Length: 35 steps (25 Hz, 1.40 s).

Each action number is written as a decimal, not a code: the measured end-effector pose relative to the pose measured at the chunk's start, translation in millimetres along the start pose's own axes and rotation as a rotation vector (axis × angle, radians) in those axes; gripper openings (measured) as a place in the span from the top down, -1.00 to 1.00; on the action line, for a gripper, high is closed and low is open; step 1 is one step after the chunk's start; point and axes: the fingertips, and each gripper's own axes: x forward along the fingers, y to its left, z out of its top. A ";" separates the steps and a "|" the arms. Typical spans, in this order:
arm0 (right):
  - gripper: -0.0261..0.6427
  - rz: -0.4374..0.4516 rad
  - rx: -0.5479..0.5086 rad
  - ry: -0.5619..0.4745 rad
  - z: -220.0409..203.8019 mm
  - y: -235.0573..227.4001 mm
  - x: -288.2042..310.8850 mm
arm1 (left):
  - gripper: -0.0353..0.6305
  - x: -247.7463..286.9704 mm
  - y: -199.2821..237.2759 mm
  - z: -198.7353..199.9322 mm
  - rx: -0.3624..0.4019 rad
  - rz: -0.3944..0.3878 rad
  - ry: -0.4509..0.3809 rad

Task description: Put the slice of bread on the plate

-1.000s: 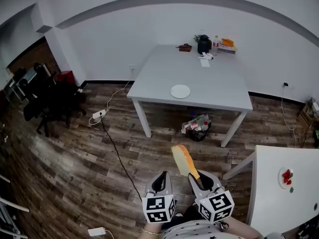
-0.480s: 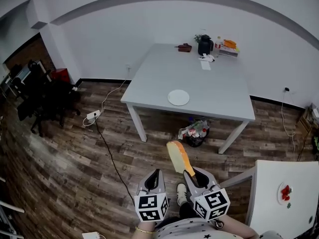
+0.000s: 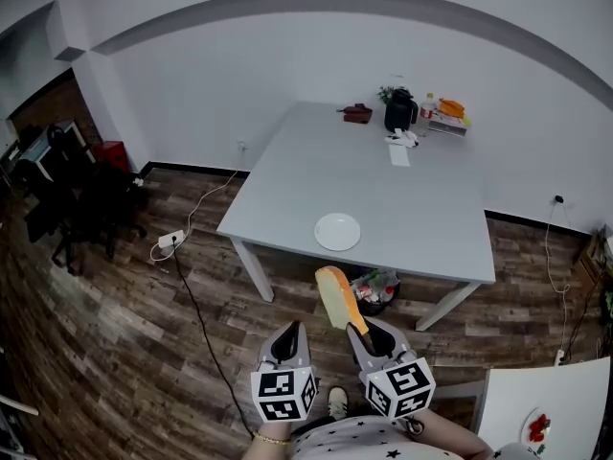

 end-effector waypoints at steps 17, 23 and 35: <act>0.67 -0.040 0.086 0.082 -3.3 -98.5 107.4 | 0.87 136.8 14.3 12.4 -0.019 -0.043 0.042; 0.67 -0.072 0.149 0.159 -11.4 -141.3 174.7 | 0.87 208.7 33.9 26.2 0.020 -0.080 0.057; 0.66 -0.054 0.191 0.362 -33.9 -176.5 286.0 | 0.87 320.8 77.4 48.7 0.029 -0.125 0.109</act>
